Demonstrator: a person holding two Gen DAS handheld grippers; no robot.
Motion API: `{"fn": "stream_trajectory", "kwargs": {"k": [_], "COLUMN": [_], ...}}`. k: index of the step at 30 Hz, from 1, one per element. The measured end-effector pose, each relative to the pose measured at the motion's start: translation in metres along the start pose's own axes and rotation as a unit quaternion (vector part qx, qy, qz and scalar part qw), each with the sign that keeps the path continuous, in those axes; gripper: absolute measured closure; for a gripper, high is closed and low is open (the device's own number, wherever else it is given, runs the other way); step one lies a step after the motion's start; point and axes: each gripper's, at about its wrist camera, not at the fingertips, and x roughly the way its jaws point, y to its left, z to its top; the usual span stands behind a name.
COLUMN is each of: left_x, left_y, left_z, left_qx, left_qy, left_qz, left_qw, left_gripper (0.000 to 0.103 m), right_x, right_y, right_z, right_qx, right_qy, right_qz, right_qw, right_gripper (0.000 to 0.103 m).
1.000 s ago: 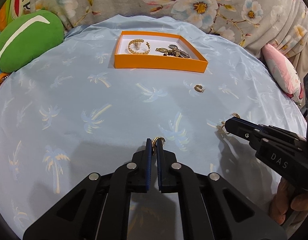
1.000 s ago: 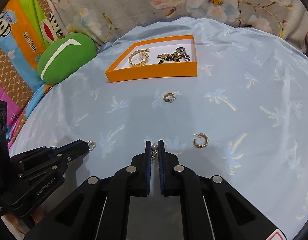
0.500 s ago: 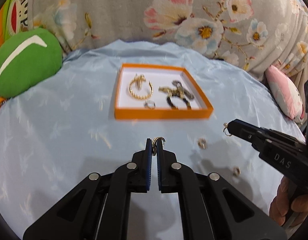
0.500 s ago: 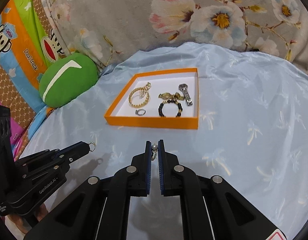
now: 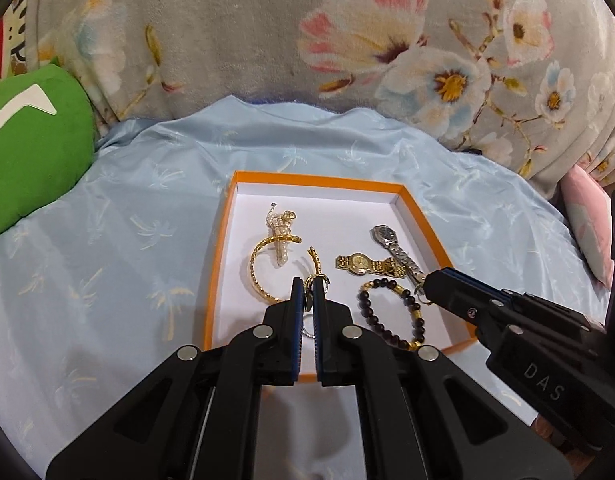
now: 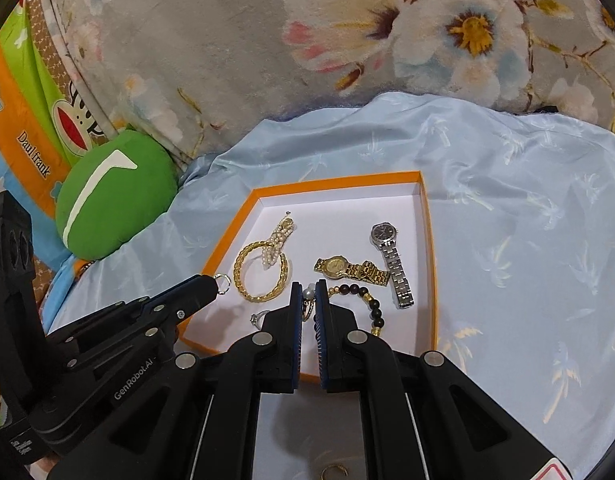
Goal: Organize jewelry
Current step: 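Lower both earrings into the orange box and open both tools, then withdraw both tools from the box toward the gold hoop earrings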
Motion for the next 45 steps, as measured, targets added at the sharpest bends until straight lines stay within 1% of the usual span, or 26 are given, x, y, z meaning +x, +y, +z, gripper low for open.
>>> {"fn": "stream_trajectory", "kwargs": {"k": [4,8,10,11,12,13,14,15,17,20,25,27,29,33,36,39,41,45], "left_x": [0.012,0.026,0.027,0.027,0.027,0.026,0.025,0.024,0.02,0.019,0.003,-0.004,-0.014,-0.036,-0.05,-0.063,-0.07,-0.079], "left_y": [0.005,0.006,0.006,0.007,0.008,0.009,0.01,0.01,0.01,0.01,0.013,0.016,0.018,0.017,0.016,0.017,0.017,0.011], "left_z": [0.001,-0.003,-0.005,-0.005,-0.005,-0.005,-0.005,-0.005,-0.004,-0.006,-0.013,-0.019,-0.03,-0.052,-0.071,-0.083,-0.092,-0.105], "left_qx": [-0.007,-0.005,-0.007,-0.009,-0.012,-0.016,-0.019,-0.02,-0.018,-0.014,-0.015,-0.02,-0.027,-0.024,-0.027,-0.034,-0.039,-0.039], "left_qy": [0.004,0.023,0.022,0.02,0.019,0.017,0.014,0.009,-0.002,-0.006,-0.021,-0.02,-0.016,-0.012,0.004,0.005,0.013,0.022], "left_qz": [-0.008,-0.001,0.003,0.003,0.001,0.002,0.004,0.005,0.01,0.021,0.029,0.028,0.027,0.031,0.027,0.026,0.022,0.012], "left_qw": [0.9999,0.9997,0.9997,0.9998,0.9997,0.9997,0.9997,0.9997,0.9998,0.9997,0.9993,0.9992,0.9991,0.9991,0.9993,0.9991,0.9989,0.9989], "left_gripper": [0.099,0.099,0.099,0.096,0.086,0.08,0.068,0.066,0.066,0.066,0.066,0.066,0.066,0.066,0.066,0.066,0.066,0.064], "right_x": [0.012,0.018,0.018,0.018,0.018,0.018,0.018,0.017,0.015,0.009,-0.016,-0.031,-0.045,-0.067,-0.08,-0.09,-0.095,-0.101], "right_y": [-0.004,-0.007,-0.009,-0.009,-0.009,-0.009,-0.009,-0.009,-0.01,-0.013,-0.02,-0.024,-0.028,-0.032,-0.033,-0.032,-0.031,-0.024], "right_z": [-0.004,-0.008,-0.009,-0.009,-0.009,-0.009,-0.009,-0.01,-0.01,-0.01,-0.017,-0.026,-0.037,-0.06,-0.082,-0.107,-0.121,-0.14], "right_qx": [0.0,0.0,0.002,0.001,0.001,0.001,0.001,0.001,0.002,0.007,0.017,0.02,0.025,0.027,0.026,0.02,0.016,0.005], "right_qy": [0.009,0.015,0.013,0.013,0.012,0.011,0.011,0.01,0.005,-0.004,-0.02,-0.024,-0.025,-0.013,0.003,0.022,0.031,0.048], "right_qz": [-0.003,-0.01,-0.011,-0.012,-0.014,-0.015,-0.016,-0.016,-0.016,-0.017,-0.028,-0.035,-0.039,-0.048,-0.052,-0.059,-0.062,-0.064], "right_qw": [1.0,1.0,1.0,1.0,1.0,1.0,1.0,1.0,1.0,1.0,0.999,0.999,0.999,0.998,0.998,0.998,0.997,0.997], "right_gripper": [0.097,0.095,0.094,0.094,0.094,0.093,0.093,0.093,0.093,0.092,0.091,0.087,0.08,0.079,0.079,0.074,0.069,0.069]}}
